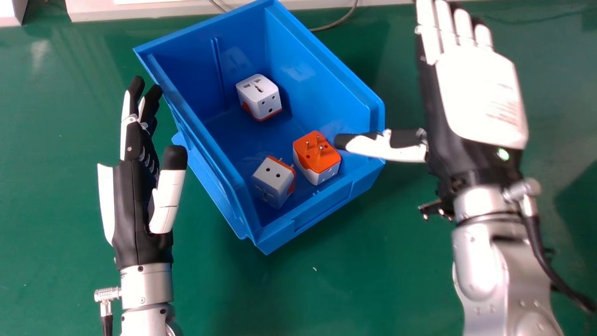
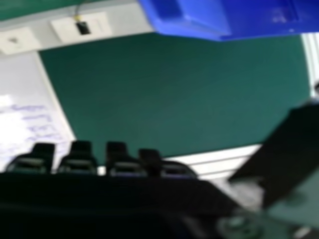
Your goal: Pick all objects and put in blue box
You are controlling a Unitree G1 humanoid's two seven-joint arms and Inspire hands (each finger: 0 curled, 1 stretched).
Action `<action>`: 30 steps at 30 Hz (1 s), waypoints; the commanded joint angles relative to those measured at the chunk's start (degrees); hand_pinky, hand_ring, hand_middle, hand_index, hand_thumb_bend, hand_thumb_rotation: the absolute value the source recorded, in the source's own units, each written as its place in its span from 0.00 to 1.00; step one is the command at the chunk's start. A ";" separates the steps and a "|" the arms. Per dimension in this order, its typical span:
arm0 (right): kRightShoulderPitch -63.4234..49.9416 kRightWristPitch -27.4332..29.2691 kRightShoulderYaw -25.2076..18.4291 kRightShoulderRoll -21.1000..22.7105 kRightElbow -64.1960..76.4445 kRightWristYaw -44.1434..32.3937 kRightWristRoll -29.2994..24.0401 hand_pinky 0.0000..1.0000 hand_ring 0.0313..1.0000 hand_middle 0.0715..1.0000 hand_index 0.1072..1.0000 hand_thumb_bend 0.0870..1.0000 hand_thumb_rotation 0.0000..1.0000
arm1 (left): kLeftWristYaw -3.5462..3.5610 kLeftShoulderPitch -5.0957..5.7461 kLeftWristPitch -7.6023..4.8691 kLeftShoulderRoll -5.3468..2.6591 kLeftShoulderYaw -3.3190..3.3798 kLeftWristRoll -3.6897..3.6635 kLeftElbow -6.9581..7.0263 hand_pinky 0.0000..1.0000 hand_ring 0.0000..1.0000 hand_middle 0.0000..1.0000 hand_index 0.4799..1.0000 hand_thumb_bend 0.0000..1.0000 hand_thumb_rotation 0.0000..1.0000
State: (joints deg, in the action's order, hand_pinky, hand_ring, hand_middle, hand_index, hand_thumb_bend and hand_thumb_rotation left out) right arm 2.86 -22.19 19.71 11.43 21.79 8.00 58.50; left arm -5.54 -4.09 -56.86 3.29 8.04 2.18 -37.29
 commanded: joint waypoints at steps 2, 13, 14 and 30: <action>-3.46 6.52 -3.58 -1.88 2.56 5.88 -6.75 0.96 0.99 1.00 1.00 0.86 0.51 | 0.40 0.55 -0.47 0.11 -0.41 0.40 1.28 0.98 0.96 0.93 0.91 0.93 0.89; -13.96 34.47 -9.86 -15.22 -11.18 17.98 -37.38 0.78 0.88 0.92 0.94 0.75 0.48 | 1.36 0.45 -0.63 0.54 -0.49 0.36 0.53 0.98 0.96 0.93 0.91 0.93 0.90; -14.26 35.03 -10.01 -15.68 -11.72 17.97 -37.85 0.78 0.88 0.92 0.94 0.75 0.48 | 1.40 0.50 -0.62 0.55 -0.58 0.52 0.55 0.98 0.96 0.93 0.91 0.93 0.90; -13.92 38.84 -8.61 -17.92 -14.96 19.71 -38.97 0.72 0.81 0.85 0.90 0.59 0.82 | 1.34 0.92 -1.86 0.00 -1.18 0.96 -0.64 0.99 0.94 0.92 0.91 0.90 0.91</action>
State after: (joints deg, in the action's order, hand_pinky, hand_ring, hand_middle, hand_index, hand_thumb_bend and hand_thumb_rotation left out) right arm -11.74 14.90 11.07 -3.82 6.64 26.79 19.92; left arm -4.39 -3.06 -57.42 3.35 7.41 2.21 -37.73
